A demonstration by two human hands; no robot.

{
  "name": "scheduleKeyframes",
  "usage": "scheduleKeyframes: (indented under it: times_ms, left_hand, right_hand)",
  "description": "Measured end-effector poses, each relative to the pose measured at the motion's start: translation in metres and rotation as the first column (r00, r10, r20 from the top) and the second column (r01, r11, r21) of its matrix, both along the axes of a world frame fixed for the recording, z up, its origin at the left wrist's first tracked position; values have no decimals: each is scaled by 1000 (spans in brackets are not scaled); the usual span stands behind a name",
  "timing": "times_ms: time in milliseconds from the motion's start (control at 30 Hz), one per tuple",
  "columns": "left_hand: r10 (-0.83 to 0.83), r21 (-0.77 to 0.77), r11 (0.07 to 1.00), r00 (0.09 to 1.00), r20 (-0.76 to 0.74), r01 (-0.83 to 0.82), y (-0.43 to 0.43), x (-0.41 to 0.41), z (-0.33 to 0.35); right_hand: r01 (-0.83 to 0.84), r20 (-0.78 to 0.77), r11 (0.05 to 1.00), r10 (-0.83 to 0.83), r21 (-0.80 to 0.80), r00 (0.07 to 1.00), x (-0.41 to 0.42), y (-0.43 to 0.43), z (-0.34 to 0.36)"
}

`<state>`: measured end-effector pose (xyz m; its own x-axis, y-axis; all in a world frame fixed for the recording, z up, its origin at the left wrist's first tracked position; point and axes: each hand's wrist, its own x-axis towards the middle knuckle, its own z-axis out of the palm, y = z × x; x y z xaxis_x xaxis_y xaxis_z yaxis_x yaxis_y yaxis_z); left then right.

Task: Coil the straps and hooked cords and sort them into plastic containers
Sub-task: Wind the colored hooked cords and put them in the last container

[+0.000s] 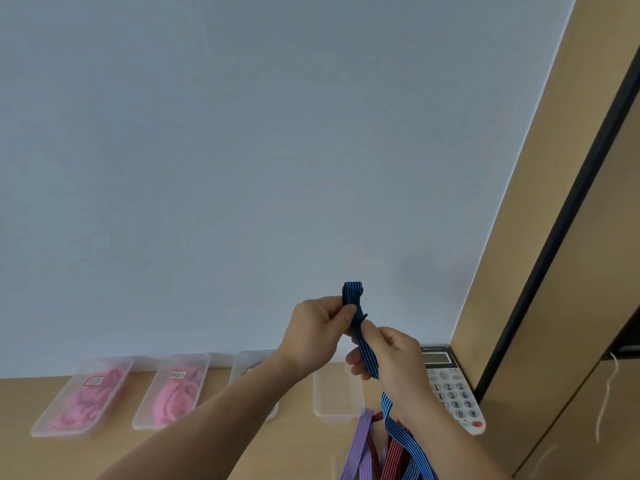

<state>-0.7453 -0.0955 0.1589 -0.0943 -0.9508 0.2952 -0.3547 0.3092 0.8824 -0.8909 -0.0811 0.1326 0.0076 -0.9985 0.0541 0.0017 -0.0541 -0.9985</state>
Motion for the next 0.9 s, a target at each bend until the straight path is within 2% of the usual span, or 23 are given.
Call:
scheduleKeyframes:
  times_ms: [133, 200, 300, 467, 567, 700, 900]
  left_hand:
    - [15, -199, 979, 969, 247, 36, 2, 4, -4]
    - [93, -340, 939, 909, 407, 56, 3, 5, -6]
    - [200, -474, 876, 828, 523, 87, 4, 7, -8]
    - [265, -537, 836, 774, 576, 114, 4, 9, -10]
    - [291, -570, 812, 761, 580, 124, 2, 9, -13]
    - [330, -640, 753, 755, 567, 151, -1, 13, -21]
    - [345, -641, 729, 681, 647, 239, 0, 17, -22]
  right_hand:
    - [-13, -28, 1000, 13, -8, 1000, -3, -1, 3]
    - [-6, 19, 1000, 6, 5, 1000, -3, -2, 7]
    - [-17, 60, 1000, 16, 7, 998, -4, -4, 12]
    - [-47, 31, 999, 47, 9, 998, -2, -1, 13]
    - [34, 33, 998, -35, 46, 999, 0, -2, 9]
    - [76, 93, 993, -84, 87, 992, 0, -4, 11]
    - [102, 159, 984, -125, 146, 979, 0, -6, 7]
